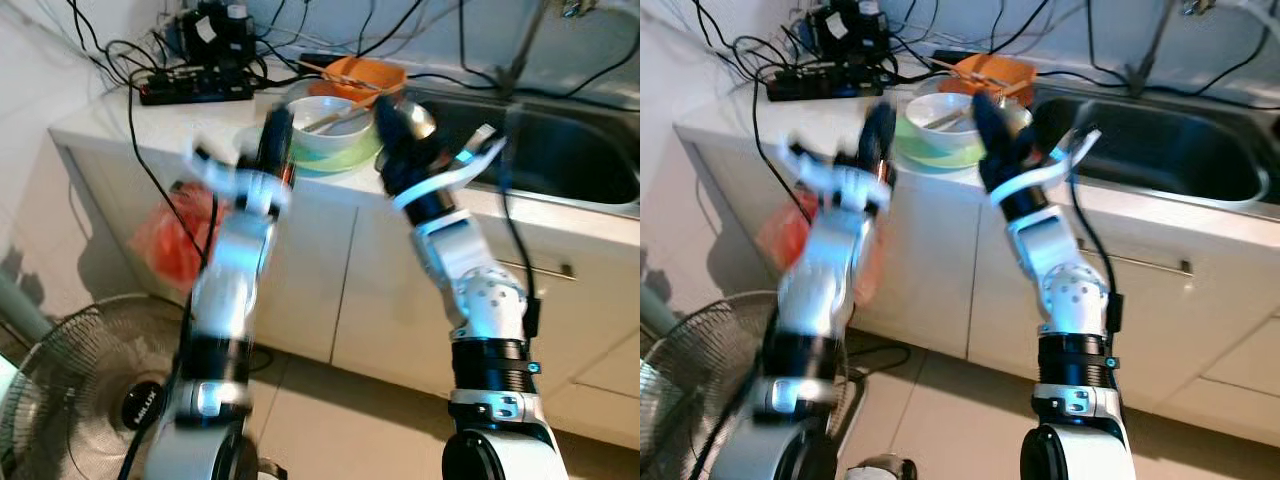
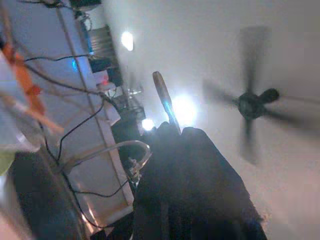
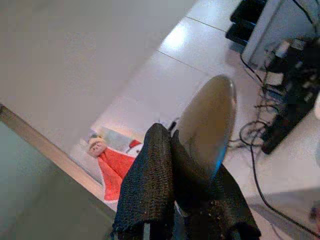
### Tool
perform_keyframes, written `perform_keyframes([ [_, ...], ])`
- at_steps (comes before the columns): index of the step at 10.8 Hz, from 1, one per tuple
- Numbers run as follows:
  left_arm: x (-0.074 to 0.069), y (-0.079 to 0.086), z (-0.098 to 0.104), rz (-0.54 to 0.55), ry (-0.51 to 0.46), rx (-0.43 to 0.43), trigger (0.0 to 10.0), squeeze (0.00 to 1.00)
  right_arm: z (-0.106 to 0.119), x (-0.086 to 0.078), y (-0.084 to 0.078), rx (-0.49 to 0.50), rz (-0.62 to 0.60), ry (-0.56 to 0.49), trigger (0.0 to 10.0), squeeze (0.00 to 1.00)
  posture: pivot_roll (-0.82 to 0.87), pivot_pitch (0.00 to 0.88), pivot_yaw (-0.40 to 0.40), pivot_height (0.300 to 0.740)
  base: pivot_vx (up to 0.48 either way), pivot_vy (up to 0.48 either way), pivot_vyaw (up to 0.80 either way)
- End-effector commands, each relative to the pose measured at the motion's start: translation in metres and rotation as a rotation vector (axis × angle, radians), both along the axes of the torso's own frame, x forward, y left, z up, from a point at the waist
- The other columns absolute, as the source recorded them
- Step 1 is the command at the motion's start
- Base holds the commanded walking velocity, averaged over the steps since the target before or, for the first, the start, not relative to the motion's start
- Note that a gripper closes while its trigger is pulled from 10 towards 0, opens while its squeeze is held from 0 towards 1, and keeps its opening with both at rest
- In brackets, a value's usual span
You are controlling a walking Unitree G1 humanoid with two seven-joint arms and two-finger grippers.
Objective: Kitchen organization
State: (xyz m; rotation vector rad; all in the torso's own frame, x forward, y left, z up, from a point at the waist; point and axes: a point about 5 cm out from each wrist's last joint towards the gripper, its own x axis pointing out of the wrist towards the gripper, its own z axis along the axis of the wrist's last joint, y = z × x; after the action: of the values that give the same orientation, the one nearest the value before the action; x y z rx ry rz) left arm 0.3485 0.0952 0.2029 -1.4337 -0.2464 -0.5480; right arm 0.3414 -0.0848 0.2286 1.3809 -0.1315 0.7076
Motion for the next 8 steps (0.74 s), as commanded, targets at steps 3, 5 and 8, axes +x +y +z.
perform_keyframes([
  [3, -0.009, -0.067, 0.070, -0.149, -0.144, -0.138, 10.0, 0.00, 0.020, -0.006, 0.004, 0.106, -0.011, -0.093, 0.0, 0.00, 0.15, 0.219, -0.053, 0.740, 0.000, 0.000, 0.00],
  [5, -0.009, -0.067, 0.070, -0.149, -0.144, -0.138, 10.0, 0.00, 0.020, -0.006, 0.004, 0.106, -0.011, -0.093, 0.0, 0.00, 0.15, 0.219, -0.053, 0.740, 0.000, 0.000, 0.00],
  [8, -0.118, 0.075, -0.252, -0.044, 0.733, 1.594, 10.0, 0.00, -0.244, -0.064, -0.066, -1.493, -0.076, 0.473, 10.0, 0.00, 0.17, 0.000, 0.000, 0.740, 0.000, 0.000, 0.00],
])
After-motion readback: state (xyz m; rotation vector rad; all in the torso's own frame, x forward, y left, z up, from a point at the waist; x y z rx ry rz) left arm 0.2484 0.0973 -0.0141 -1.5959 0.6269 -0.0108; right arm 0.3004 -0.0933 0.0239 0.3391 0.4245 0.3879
